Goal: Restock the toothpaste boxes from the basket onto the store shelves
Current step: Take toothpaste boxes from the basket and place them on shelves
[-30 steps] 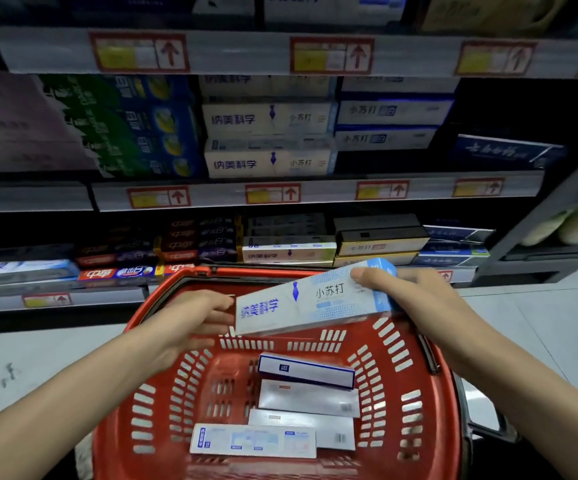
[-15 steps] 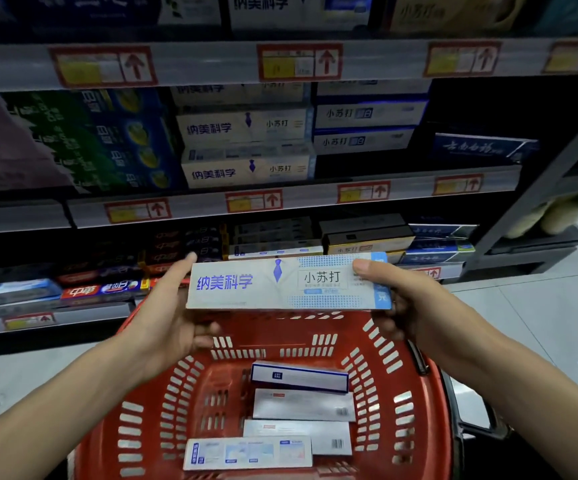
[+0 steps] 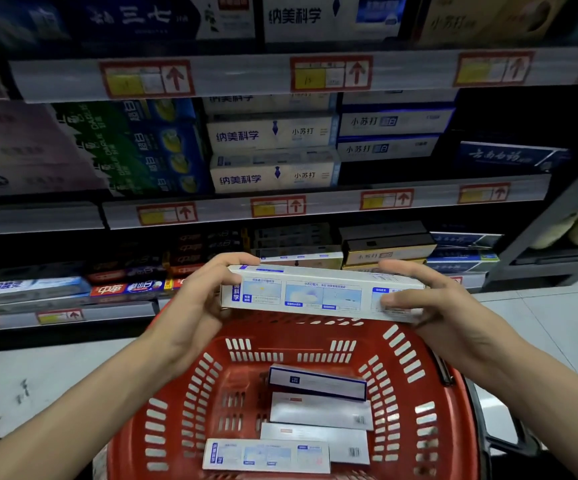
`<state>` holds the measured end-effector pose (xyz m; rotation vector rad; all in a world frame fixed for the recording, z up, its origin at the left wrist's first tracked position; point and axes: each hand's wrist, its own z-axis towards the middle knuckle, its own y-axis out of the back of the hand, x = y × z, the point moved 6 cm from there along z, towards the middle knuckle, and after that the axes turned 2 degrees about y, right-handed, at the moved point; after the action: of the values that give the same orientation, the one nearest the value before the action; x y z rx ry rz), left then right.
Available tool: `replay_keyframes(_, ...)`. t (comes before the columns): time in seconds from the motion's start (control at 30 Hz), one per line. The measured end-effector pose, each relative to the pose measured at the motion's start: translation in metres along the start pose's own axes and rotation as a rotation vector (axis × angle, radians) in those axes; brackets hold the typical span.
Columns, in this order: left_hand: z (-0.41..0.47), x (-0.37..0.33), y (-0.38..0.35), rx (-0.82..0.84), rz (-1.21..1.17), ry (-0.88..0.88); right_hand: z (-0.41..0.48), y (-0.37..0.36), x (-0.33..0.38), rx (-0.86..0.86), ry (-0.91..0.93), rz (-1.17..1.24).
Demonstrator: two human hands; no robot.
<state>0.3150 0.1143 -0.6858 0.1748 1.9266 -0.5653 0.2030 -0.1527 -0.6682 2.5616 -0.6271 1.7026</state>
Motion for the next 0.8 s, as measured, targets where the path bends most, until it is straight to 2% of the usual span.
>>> replay_keyframes(0.23,-0.001,0.001,0.008,-0.077,-0.043,0.011,0.002,0.000,0.001,-0.037,0.032,0.061)
replay_keyframes(0.4,-0.004,0.002,0.013,-0.160,-0.003,0.057,-0.001,-0.003,0.005,-0.052,0.063,-0.110)
replay_keyframes(0.57,-0.005,0.004,0.018,-0.150,0.043,0.100,0.000,0.002,-0.001,-0.258,-0.009,-0.136)
replay_keyframes(0.8,-0.006,0.003,0.020,-0.145,0.056,0.053,0.006,0.003,-0.004,-0.251,-0.049,-0.088)
